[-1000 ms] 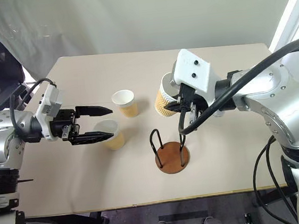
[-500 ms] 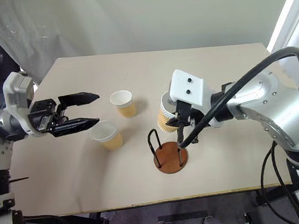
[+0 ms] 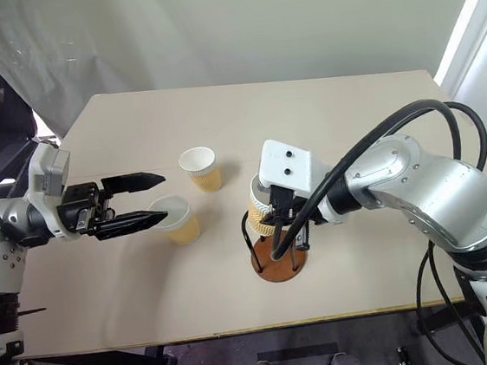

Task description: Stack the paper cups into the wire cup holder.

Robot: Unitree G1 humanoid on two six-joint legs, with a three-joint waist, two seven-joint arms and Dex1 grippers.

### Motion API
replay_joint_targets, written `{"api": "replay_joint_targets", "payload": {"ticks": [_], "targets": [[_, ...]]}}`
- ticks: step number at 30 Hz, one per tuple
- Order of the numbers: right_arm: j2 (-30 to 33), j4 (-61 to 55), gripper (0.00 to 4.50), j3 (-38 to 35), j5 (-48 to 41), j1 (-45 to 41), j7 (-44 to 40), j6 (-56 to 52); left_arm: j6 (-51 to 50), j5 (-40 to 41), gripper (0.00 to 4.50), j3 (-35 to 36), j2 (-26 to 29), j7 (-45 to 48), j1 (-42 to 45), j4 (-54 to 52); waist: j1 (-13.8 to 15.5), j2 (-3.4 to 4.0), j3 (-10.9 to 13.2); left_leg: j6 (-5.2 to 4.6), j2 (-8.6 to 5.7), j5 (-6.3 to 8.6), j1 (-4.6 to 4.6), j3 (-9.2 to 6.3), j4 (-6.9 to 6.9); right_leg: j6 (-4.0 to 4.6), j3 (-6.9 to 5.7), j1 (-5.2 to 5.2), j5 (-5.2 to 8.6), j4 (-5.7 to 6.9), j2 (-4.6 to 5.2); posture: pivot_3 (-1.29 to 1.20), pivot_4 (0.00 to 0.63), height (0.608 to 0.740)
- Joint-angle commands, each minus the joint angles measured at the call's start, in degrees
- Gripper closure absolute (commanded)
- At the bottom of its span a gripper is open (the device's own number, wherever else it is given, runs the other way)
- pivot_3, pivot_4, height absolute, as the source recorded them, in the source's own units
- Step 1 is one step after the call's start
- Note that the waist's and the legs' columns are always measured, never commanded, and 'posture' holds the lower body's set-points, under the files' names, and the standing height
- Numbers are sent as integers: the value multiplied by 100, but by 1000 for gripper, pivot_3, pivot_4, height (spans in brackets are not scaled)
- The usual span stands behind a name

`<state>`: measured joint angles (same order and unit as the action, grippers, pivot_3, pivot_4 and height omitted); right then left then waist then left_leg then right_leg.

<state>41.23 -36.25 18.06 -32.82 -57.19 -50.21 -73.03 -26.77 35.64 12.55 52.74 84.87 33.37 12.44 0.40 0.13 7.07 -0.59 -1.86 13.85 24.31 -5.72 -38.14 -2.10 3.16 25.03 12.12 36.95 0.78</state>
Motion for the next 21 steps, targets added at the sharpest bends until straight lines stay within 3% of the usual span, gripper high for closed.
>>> {"api": "replay_joint_targets", "payload": {"ticks": [1,12,15,21], "targets": [[-48,-153,4492,-57,-162,-160,51,-77,113,-66,0,26,80,16,44,-72,0,0,0,0,0,0,0,0,0,0,0,0,0,0,0,0,150,740],[-234,-91,4492,-27,-234,-159,279,-149,136,-139,0,27,86,30,22,-93,-1,0,0,0,0,0,0,0,0,2,0,1,-1,1,0,0,150,740],[-281,-29,3914,-30,-248,-192,322,-200,134,-164,0,14,90,26,29,-96,-1,0,0,0,0,0,0,0,0,3,0,2,-1,1,0,0,150,740],[-311,-31,1844,-12,-226,-213,394,-199,128,-209,0,-18,80,41,68,-84,0,0,0,0,0,0,1,0,0,3,0,2,-1,0,0,0,150,740]]}}
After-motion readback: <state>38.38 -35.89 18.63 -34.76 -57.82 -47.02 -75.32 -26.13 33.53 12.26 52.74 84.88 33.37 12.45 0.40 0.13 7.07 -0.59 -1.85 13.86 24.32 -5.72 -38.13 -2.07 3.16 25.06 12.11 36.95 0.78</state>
